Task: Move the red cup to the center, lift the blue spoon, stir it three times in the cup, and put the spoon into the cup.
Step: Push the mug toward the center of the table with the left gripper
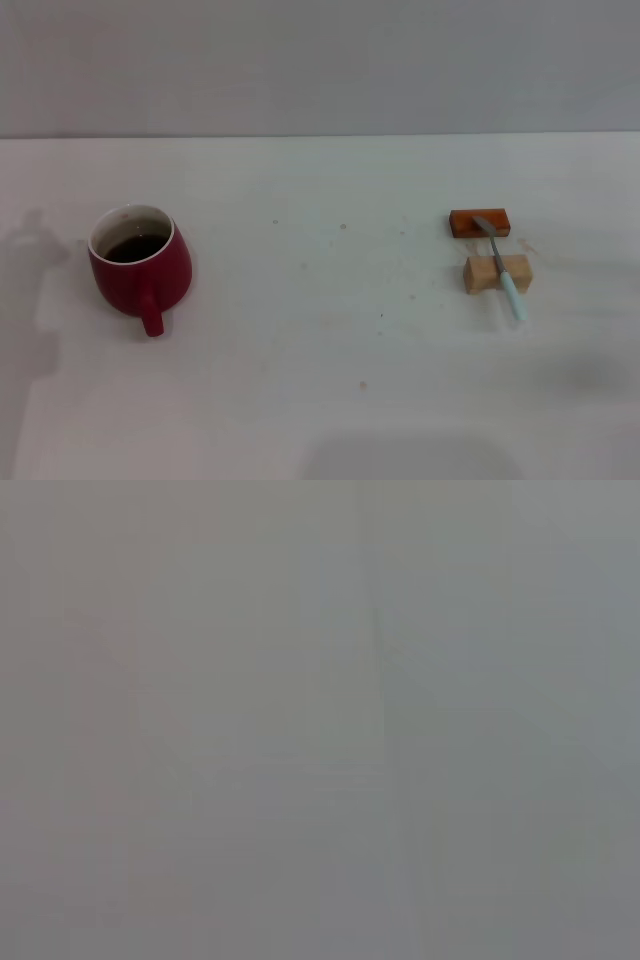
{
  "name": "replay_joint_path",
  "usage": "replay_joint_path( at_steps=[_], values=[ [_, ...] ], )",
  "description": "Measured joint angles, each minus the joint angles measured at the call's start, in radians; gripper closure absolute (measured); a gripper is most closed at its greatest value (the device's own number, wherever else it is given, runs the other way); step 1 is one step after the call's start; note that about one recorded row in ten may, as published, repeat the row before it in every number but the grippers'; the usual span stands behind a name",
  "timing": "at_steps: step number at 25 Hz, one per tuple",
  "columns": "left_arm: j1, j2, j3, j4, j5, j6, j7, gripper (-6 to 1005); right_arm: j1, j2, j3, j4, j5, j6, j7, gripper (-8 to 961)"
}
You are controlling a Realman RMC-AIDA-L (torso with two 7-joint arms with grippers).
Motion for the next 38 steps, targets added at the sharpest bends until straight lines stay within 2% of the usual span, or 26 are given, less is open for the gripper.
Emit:
replay_joint_path(
  at_steps=[2, 10, 21, 38],
  values=[
    [0.000, 0.001, 0.023, 0.022, 0.000, -0.002, 0.031, 958, 0.000, 0.000, 0.000, 0.000, 0.000, 0.000, 0.000, 263],
    [0.000, 0.001, 0.081, 0.084, 0.000, -0.037, 0.165, 966, -0.001, 0.000, 0.000, 0.001, 0.000, 0.000, 0.000, 262],
    [0.009, -0.001, 0.241, 0.091, 0.000, -0.164, 0.409, 965, 0.000, 0.000, 0.000, 0.007, -0.004, 0.000, 0.000, 262],
    [-0.019, -0.005, 0.324, 0.051, -0.001, -0.199, 0.483, 962, -0.002, 0.000, 0.000, 0.011, -0.006, 0.000, 0.000, 263]
  ],
)
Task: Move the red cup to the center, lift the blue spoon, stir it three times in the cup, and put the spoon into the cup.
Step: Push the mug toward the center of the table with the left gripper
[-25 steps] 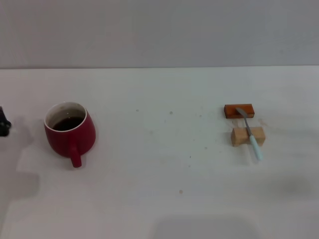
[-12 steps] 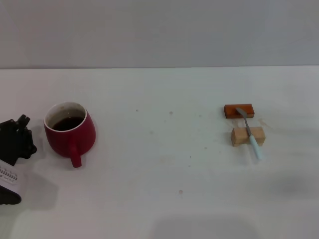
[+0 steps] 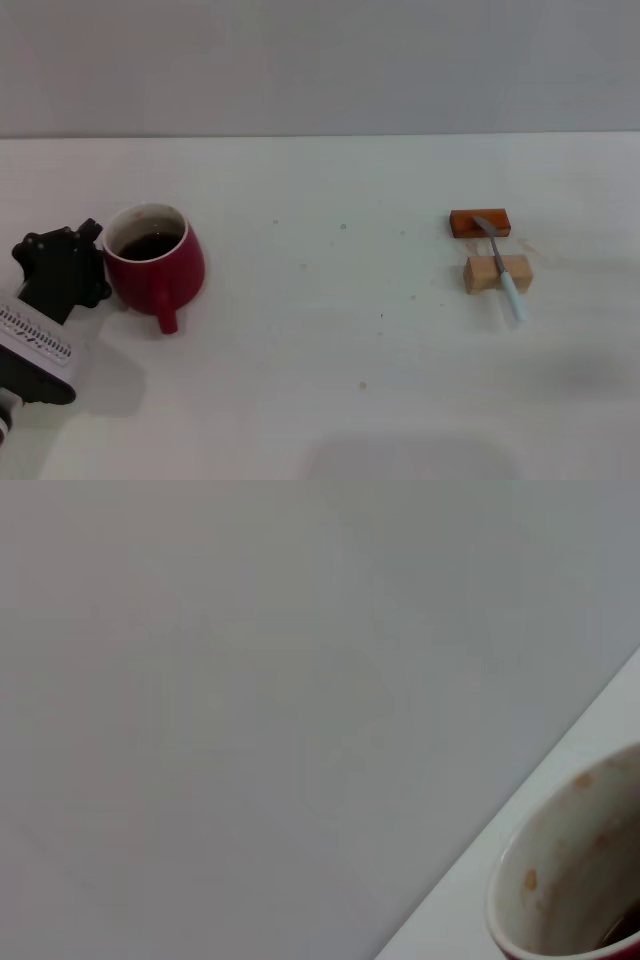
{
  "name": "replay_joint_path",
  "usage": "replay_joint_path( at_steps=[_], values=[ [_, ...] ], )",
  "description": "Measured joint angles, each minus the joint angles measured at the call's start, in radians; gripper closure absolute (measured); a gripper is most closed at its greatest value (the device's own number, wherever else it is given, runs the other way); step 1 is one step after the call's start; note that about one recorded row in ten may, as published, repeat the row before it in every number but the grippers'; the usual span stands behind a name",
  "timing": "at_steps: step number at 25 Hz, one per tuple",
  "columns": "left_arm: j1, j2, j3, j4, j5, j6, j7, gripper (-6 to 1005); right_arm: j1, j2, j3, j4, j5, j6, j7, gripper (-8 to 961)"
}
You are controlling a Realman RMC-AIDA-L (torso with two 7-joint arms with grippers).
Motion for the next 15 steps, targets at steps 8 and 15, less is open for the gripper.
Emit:
replay_joint_path(
  at_steps=[8, 15],
  values=[
    [-0.011, -0.002, 0.067, -0.041, 0.000, -0.004, 0.001, 960, -0.002, 0.000, 0.000, 0.000, 0.000, 0.000, 0.000, 262],
    [-0.013, -0.004, 0.115, -0.089, 0.001, -0.004, 0.001, 959, 0.001, 0.000, 0.000, 0.000, 0.000, 0.000, 0.000, 261]
  ],
)
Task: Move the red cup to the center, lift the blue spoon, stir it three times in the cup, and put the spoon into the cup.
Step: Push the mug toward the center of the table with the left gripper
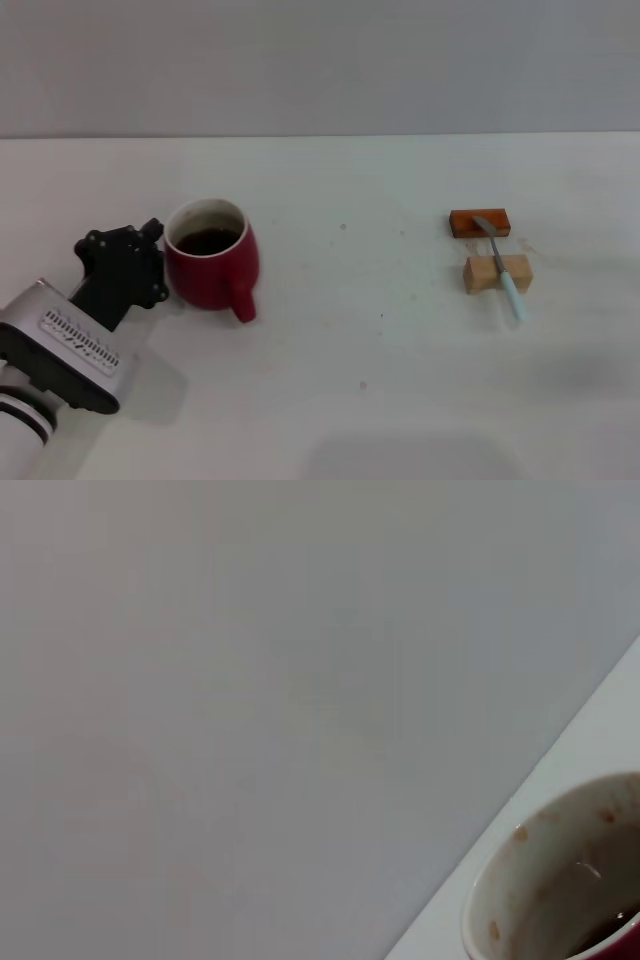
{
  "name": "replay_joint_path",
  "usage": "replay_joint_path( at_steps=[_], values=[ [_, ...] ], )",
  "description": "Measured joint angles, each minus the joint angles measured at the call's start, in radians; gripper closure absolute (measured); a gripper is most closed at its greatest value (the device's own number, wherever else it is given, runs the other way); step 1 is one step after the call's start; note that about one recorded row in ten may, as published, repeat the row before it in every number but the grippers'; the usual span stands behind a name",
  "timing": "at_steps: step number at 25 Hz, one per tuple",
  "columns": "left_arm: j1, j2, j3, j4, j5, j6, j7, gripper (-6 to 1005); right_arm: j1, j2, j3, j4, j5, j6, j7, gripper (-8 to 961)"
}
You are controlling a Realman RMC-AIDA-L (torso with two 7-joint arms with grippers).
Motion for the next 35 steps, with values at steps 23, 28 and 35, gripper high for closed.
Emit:
replay_joint_path(
  at_steps=[23, 28, 35],
  values=[
    [-0.005, -0.006, 0.131, -0.129, 0.000, -0.009, 0.000, 955, -0.009, 0.000, 0.000, 0.000, -0.002, -0.008, 0.000, 263],
    [0.000, -0.006, 0.143, -0.152, -0.002, -0.029, 0.000, 954, -0.010, 0.000, 0.000, 0.000, -0.002, -0.008, 0.000, 263],
    [-0.046, -0.003, 0.041, -0.104, -0.008, -0.139, 0.001, 953, -0.013, 0.000, -0.009, 0.000, -0.002, -0.010, 0.000, 263]
  ],
)
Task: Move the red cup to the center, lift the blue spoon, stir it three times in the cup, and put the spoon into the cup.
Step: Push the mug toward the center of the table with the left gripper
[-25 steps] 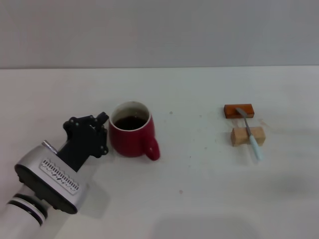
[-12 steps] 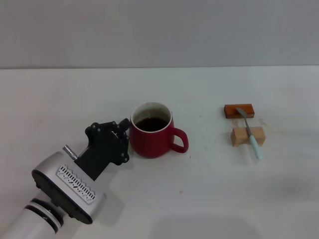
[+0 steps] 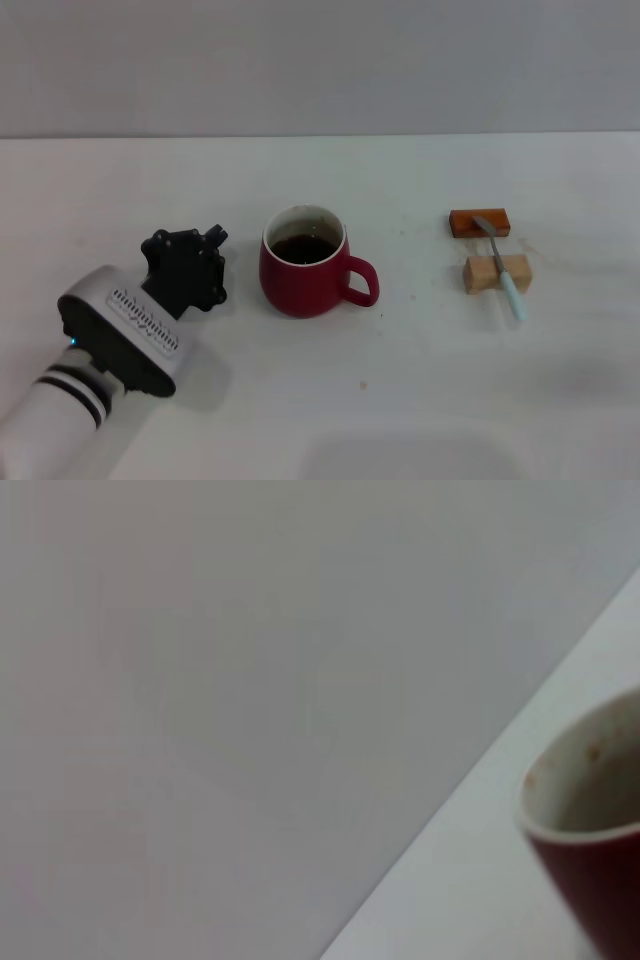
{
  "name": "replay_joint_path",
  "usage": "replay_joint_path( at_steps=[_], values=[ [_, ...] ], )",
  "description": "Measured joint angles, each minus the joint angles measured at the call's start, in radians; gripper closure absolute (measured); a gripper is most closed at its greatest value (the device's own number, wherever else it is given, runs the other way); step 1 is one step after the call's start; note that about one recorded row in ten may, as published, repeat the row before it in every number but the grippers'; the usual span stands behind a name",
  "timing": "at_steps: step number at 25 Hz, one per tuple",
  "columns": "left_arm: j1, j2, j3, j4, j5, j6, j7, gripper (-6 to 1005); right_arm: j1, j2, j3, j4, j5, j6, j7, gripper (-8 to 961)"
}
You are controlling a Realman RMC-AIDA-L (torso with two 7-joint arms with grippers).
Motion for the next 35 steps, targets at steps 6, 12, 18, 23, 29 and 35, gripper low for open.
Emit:
replay_joint_path(
  at_steps=[6, 12, 18, 23, 29, 35],
  values=[
    [-0.057, 0.001, -0.009, 0.046, 0.006, -0.058, 0.022, 952, -0.001, -0.001, -0.004, 0.002, 0.000, -0.001, 0.000, 262],
    [-0.077, -0.002, 0.012, 0.014, 0.009, -0.083, 0.087, 951, -0.001, -0.001, -0.004, 0.003, 0.000, -0.001, -0.002, 262],
    [-0.084, -0.002, 0.037, -0.026, 0.009, -0.090, 0.090, 950, -0.001, -0.001, -0.004, 0.003, 0.000, -0.001, -0.004, 262],
    [-0.078, -0.002, 0.043, -0.049, 0.009, -0.091, 0.090, 949, -0.001, -0.001, -0.004, 0.003, 0.000, -0.001, -0.004, 262],
    [-0.064, -0.002, 0.035, -0.057, 0.004, -0.081, 0.087, 948, -0.001, 0.000, -0.005, 0.002, 0.000, 0.000, -0.002, 262],
    [-0.010, 0.005, -0.127, -0.041, -0.003, 0.022, 0.008, 947, -0.004, 0.001, -0.008, 0.001, 0.000, 0.000, -0.001, 262]
  ],
)
